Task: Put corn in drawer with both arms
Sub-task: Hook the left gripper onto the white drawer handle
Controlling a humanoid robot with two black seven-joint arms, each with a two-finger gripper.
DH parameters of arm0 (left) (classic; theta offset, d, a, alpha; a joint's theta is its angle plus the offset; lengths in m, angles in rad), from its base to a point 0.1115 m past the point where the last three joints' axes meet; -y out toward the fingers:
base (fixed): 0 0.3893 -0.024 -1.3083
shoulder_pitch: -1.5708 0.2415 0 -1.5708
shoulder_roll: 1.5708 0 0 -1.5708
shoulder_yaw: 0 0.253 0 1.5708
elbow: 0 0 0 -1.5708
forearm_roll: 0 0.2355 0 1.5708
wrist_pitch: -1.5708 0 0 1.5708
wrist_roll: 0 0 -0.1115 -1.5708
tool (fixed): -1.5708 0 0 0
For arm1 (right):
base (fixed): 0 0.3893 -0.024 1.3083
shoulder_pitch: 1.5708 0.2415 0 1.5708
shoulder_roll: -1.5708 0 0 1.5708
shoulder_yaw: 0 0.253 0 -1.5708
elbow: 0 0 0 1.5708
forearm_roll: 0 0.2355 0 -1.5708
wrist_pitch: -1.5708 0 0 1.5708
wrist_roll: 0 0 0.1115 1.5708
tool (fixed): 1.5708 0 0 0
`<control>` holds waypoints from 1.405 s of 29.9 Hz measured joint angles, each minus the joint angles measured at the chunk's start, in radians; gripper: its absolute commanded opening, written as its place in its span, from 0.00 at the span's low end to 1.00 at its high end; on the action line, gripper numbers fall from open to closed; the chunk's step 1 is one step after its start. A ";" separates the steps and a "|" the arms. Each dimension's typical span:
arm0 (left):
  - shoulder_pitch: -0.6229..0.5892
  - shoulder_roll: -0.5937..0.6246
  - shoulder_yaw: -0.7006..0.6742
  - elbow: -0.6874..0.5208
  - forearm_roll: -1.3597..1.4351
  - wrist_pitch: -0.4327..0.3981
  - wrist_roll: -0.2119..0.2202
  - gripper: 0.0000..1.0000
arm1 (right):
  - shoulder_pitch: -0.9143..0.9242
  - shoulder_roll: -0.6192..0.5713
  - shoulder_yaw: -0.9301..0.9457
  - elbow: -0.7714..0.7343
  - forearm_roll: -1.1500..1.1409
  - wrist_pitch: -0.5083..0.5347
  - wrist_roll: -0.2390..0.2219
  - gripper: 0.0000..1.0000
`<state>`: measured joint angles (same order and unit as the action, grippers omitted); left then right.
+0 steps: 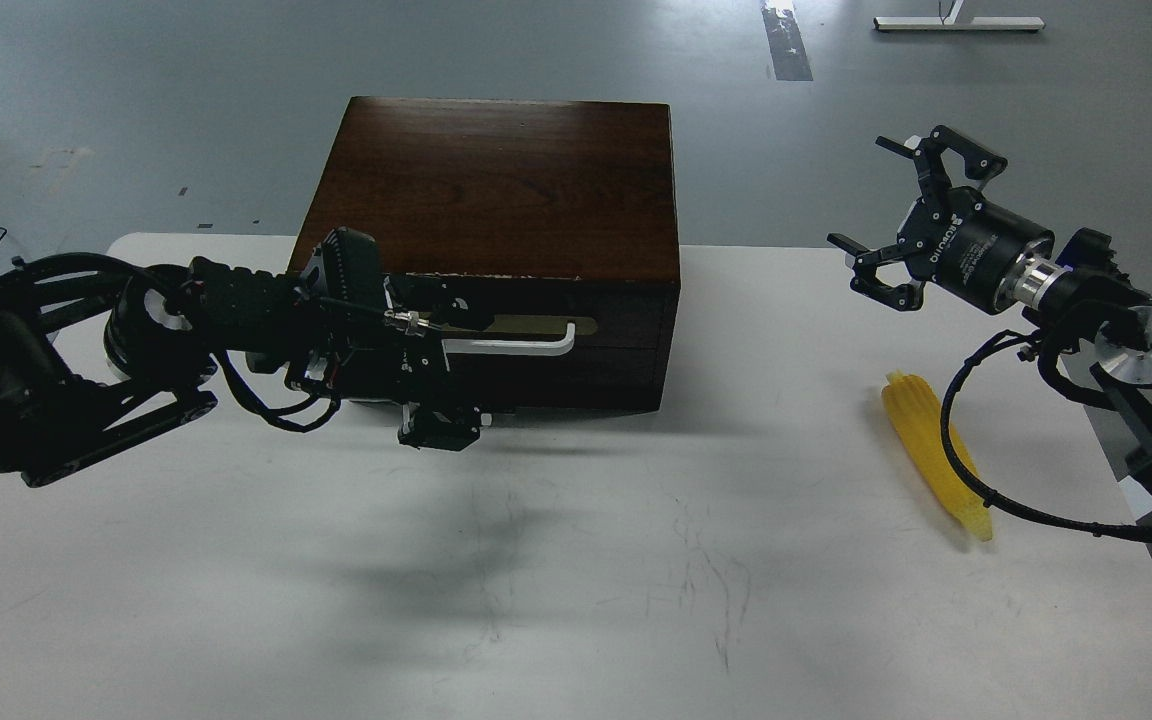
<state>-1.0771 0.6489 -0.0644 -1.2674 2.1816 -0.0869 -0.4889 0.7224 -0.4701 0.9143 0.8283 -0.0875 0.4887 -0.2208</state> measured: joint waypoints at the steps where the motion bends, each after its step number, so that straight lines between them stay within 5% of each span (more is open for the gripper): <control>1: 0.000 -0.001 0.000 0.002 0.000 0.000 0.000 0.98 | 0.000 0.000 0.000 0.000 0.000 0.000 0.000 1.00; 42: -0.011 0.036 0.060 -0.130 0.000 0.001 0.000 0.98 | 0.002 0.004 -0.002 -0.020 0.000 0.000 0.001 1.00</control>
<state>-1.0881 0.6845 -0.0040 -1.3973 2.1816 -0.0855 -0.4887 0.7241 -0.4664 0.9119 0.8084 -0.0874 0.4887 -0.2201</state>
